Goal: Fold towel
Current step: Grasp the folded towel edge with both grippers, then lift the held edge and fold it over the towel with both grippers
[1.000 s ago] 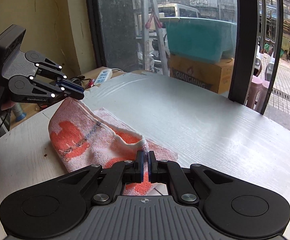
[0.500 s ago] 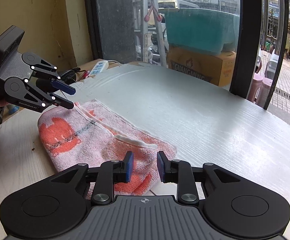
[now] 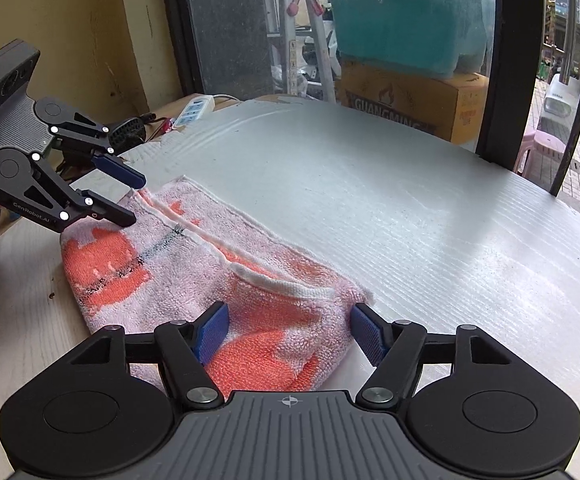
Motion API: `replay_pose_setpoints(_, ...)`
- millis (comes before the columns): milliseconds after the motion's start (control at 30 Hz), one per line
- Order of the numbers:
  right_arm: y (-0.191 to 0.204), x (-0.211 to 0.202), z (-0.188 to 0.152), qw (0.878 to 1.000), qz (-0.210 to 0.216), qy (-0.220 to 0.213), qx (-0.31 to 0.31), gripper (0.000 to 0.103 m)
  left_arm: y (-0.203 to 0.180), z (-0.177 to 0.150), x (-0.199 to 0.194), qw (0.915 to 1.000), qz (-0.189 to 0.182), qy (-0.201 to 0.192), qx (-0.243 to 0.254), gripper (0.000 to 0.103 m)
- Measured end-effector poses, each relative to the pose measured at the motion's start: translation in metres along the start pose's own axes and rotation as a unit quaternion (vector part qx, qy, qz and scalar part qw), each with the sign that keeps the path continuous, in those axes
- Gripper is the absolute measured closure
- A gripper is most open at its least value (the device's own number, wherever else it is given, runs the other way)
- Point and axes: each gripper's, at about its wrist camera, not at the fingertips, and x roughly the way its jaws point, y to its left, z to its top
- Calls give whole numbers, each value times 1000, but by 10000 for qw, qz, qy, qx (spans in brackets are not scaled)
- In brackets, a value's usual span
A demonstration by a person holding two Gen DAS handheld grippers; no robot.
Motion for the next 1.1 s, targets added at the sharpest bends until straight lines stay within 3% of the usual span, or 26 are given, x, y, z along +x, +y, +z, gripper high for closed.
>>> replay_pose_setpoints(200,13,-1,0,9996,-15,2,-280,74,10,0,3,9990,-224,98,-380,59)
replay_pose_setpoints(400,28,-2,-1,9964,-358,-9,-773,73,5,-1,2,9992,-147,100,-355,59)
replay_pose_setpoints(500,37,-3,-2,9910,-745,-113,-1108,60,4,0,2,9995,-95,86,-287,59)
replay_pose_setpoints(667,33,1,1,9953,-446,-28,-864,61,3,2,3,9997,-51,41,-233,58)
replay_pose_setpoints(733,31,2,1,9969,-403,-8,-676,64,3,3,3,9997,-68,51,-248,58)
replay_pose_setpoints(800,28,1,1,9977,-452,-36,-499,84,3,4,4,9996,-78,54,-270,59)
replay_pose_setpoints(867,27,-2,2,9980,-477,-86,-396,89,4,3,4,9994,-102,47,-331,61)
replay_pose_setpoints(933,28,-6,3,9982,-481,-134,-341,91,6,3,4,9989,-196,31,-434,69)
replay_pose_setpoints(967,29,-7,3,9983,-464,-131,-339,91,7,3,4,9983,-269,22,-510,80)
replay_pose_setpoints(1100,33,-16,4,9980,-475,-208,-348,91,1,3,1,9983,-257,1,-524,85)
